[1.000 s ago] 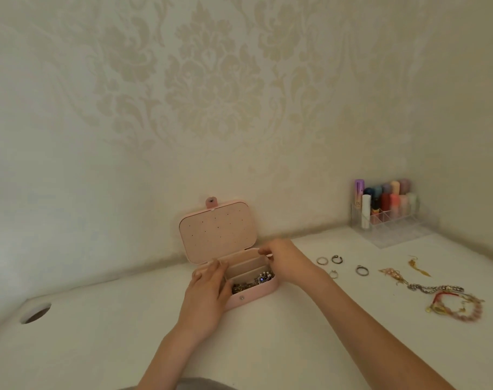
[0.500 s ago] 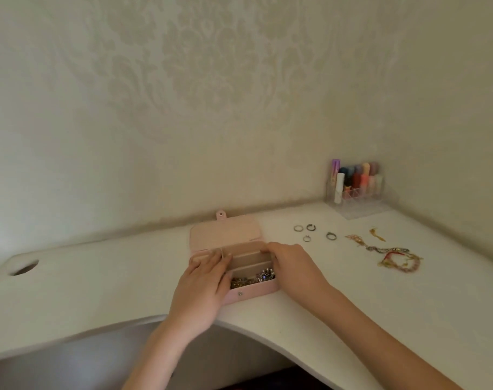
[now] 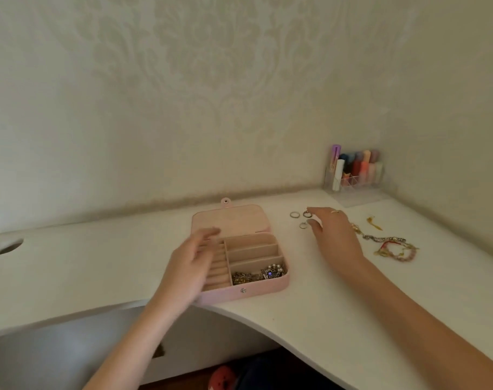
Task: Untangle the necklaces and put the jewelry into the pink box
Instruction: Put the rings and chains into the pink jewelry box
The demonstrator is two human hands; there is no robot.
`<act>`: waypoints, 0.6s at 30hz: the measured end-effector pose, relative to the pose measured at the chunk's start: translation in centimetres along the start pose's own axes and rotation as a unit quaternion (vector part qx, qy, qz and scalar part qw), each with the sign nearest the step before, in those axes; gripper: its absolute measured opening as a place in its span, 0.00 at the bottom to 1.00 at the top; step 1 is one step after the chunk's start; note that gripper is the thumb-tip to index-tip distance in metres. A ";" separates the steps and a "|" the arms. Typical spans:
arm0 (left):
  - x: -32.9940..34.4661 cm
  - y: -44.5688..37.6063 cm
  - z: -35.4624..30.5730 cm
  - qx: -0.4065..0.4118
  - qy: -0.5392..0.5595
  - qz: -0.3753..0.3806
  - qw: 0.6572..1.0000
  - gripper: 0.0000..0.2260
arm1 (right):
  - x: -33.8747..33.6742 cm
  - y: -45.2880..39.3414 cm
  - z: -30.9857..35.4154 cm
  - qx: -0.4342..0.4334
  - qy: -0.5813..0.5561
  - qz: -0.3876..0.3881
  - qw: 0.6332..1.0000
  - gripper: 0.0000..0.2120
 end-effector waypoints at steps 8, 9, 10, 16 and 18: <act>-0.1 -10.1 3.0 -0.214 -0.236 -0.012 0.948 0.41 | 2.9 -1.9 -1.0 -0.028 0.021 0.029 0.999 0.09; 0.2 -10.6 3.1 -0.194 -0.232 -0.002 0.953 0.41 | 2.9 -1.9 -1.0 -0.028 0.018 0.025 0.999 0.09; 0.4 -11.0 3.2 -0.173 -0.211 0.007 0.962 0.40 | 2.7 -1.9 -0.9 -0.027 0.007 0.015 1.000 0.09; 0.6 -11.7 3.7 -0.120 0.000 0.009 0.993 0.35 | 1.0 -1.8 6.8 -0.020 -0.389 -0.048 0.920 0.08; 0.9 -11.6 3.5 -0.100 0.088 0.012 0.991 0.33 | 1.7 -1.4 9.0 -0.082 -0.341 0.007 0.936 0.08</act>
Point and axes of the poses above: each hand's wrist, its own y-axis away from the middle knuckle, its own x-axis out of the palm, z = x × y, the point moved 2 cm from there along -y, towards the middle knuckle, and after that the axes turned 11 degrees about -x, right-handed, at the moved point
